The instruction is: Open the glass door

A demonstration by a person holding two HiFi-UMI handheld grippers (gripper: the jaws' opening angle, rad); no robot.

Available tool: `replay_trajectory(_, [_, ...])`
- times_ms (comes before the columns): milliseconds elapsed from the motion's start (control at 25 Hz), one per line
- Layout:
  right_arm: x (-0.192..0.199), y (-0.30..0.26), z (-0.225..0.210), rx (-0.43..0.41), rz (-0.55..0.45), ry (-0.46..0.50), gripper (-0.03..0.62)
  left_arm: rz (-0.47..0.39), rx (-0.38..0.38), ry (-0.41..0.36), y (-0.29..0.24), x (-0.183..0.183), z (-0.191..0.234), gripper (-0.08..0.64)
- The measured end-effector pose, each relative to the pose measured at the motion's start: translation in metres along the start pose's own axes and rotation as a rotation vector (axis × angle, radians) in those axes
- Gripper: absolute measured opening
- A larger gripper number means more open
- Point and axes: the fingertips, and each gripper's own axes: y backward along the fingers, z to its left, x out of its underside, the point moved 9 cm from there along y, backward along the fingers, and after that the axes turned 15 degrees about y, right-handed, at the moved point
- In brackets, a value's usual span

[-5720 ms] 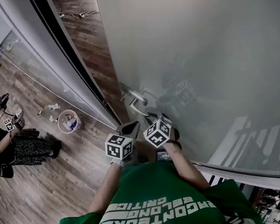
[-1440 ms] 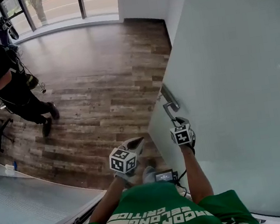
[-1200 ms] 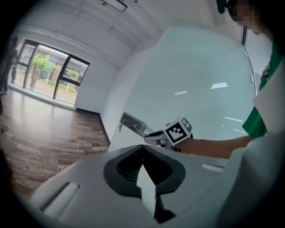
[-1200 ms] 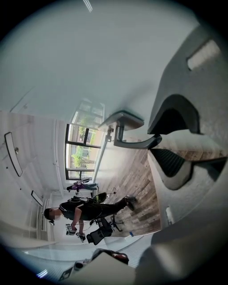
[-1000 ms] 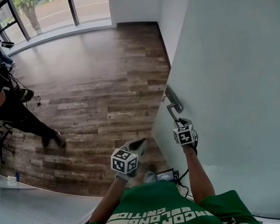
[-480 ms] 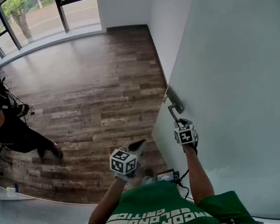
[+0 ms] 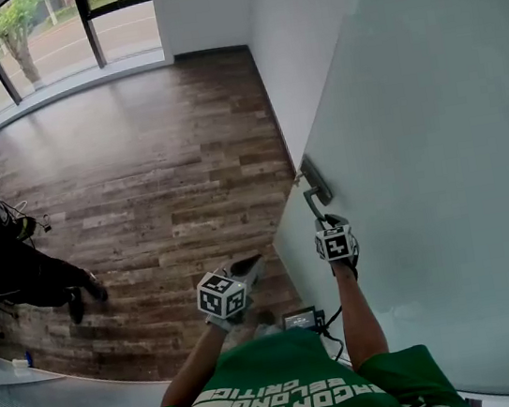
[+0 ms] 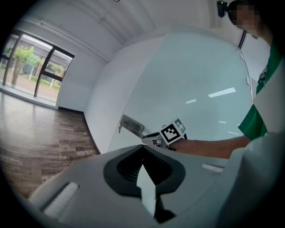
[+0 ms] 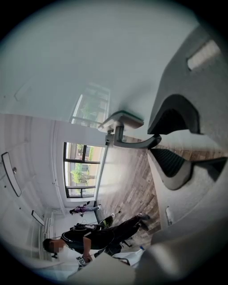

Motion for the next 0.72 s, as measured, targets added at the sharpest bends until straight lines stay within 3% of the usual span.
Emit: replay_trajectory(720, [0.015, -0.005, -0.041, 0.043, 0.02, -0.06, 0.084, 0.057, 0.05, -0.019, -0.054, -0.016, -0.006, 0.015])
